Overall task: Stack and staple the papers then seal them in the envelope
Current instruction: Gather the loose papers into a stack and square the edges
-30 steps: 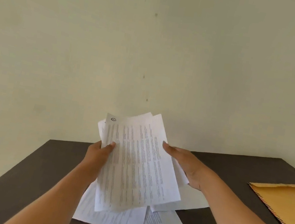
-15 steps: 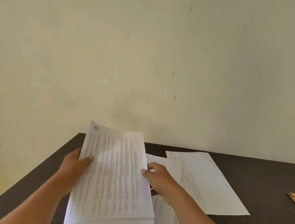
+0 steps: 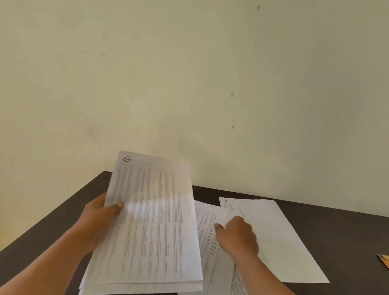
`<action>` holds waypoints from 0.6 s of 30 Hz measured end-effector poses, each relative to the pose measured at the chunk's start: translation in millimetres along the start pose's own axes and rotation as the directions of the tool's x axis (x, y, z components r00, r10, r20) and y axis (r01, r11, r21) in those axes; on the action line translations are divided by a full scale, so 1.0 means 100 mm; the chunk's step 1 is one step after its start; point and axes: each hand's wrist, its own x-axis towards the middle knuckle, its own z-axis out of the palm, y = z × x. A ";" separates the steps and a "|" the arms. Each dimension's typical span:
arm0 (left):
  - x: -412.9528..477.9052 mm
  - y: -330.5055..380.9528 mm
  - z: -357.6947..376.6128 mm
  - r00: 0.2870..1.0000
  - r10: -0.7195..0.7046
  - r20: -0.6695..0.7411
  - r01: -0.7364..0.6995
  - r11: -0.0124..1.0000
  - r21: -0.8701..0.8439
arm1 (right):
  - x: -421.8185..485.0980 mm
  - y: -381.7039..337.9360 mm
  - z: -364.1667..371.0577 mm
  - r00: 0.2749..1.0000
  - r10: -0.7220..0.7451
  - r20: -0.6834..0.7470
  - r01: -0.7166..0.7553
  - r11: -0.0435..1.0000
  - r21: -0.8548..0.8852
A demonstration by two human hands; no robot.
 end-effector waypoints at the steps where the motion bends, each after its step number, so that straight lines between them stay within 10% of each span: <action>1: 0.03 -0.01 -0.08 1.000 -0.024 0.009 0.024 0.999 -0.044 | -0.01 0.06 -0.01 0.998 0.046 -0.031 -0.048 0.994 -0.094; 18: 0.02 -0.11 -0.29 0.994 -0.092 0.066 0.102 0.981 -0.167 | -0.15 0.03 0.24 0.961 0.244 -0.130 -0.265 0.947 -0.183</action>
